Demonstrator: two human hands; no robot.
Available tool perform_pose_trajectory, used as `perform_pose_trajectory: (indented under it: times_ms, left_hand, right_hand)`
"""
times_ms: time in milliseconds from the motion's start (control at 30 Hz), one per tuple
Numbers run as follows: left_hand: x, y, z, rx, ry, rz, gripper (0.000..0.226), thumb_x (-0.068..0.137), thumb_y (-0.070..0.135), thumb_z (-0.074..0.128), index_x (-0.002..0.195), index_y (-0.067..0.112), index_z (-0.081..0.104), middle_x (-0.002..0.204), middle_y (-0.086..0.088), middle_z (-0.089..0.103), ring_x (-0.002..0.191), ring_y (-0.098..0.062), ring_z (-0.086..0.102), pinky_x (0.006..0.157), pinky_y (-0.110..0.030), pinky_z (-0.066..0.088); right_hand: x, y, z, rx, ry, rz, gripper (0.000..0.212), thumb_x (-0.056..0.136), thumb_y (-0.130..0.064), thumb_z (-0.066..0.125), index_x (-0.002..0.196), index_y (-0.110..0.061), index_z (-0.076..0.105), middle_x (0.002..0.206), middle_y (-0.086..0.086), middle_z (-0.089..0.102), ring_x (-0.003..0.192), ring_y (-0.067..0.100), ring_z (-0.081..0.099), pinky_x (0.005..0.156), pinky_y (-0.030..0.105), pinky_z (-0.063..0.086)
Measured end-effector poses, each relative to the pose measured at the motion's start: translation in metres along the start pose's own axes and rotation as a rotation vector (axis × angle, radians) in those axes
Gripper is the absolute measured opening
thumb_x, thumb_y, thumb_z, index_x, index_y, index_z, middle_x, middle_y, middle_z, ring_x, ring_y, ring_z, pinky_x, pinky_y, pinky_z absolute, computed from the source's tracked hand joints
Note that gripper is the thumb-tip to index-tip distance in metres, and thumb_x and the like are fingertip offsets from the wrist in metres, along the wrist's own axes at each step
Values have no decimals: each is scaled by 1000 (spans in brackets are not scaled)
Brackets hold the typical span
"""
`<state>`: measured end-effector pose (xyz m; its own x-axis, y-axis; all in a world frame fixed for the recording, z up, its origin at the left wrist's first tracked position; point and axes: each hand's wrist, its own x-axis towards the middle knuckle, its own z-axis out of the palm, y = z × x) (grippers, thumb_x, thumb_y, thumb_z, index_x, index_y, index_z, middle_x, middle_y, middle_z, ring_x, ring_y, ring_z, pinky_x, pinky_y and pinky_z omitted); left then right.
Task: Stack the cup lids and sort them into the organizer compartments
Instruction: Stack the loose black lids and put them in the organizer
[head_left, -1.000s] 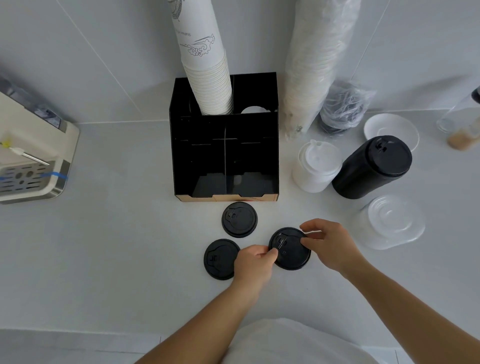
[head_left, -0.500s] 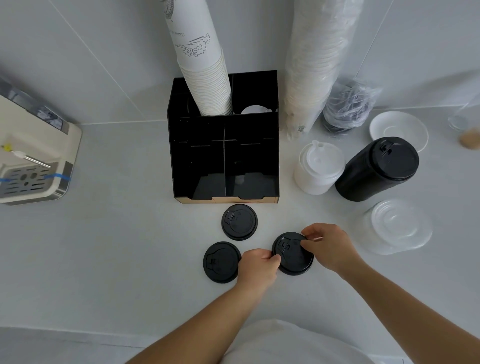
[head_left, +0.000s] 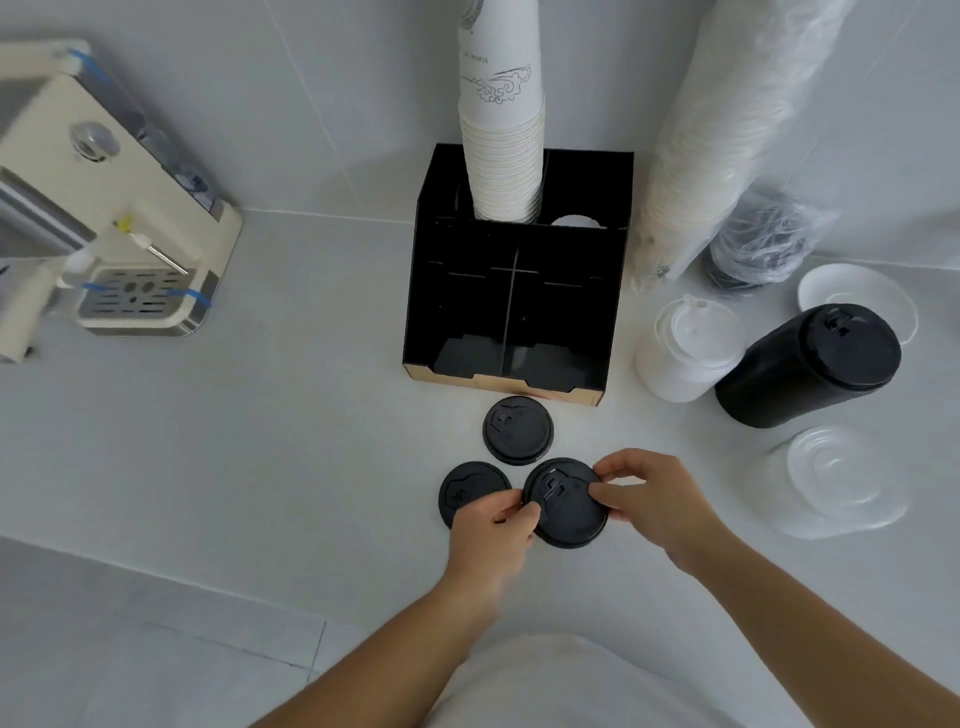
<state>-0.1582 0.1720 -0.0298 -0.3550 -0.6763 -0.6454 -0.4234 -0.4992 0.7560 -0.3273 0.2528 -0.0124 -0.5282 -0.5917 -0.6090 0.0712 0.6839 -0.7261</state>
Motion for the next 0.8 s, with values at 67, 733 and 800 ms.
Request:
perform_pose_trajectory:
  times_ms: [67,733,800]
  left_hand:
    - [-3,-4,-11,-11,39,11,28,74,27,63,73,-1,61,68,-6,52,69,-16,44,73,-31,42]
    - [-8,-26,-64,-118,267,-37,26,84,25,62,63,12,53,64,-7,40,60,-17,35,56,-24,28]
    - [-6,-30,-64,-86,270,-27,32,84,23,60,61,9,43,65,-9,35,61,-18,29,54,-26,23]
  right_hand:
    - [-1,-6,10,-14,-34,-21,10,82,-8,76,84,-18,72,101,1,71,81,28,74,80,38,61]
    - [22,-62,97,-577,-180,-281,33,86,-16,69,119,-19,69,110,-3,67,101,16,63,86,25,48]
    - [23,-62,101,-635,-182,-297,33,87,-17,69,119,-19,69,111,-3,67,98,14,62,85,23,46]
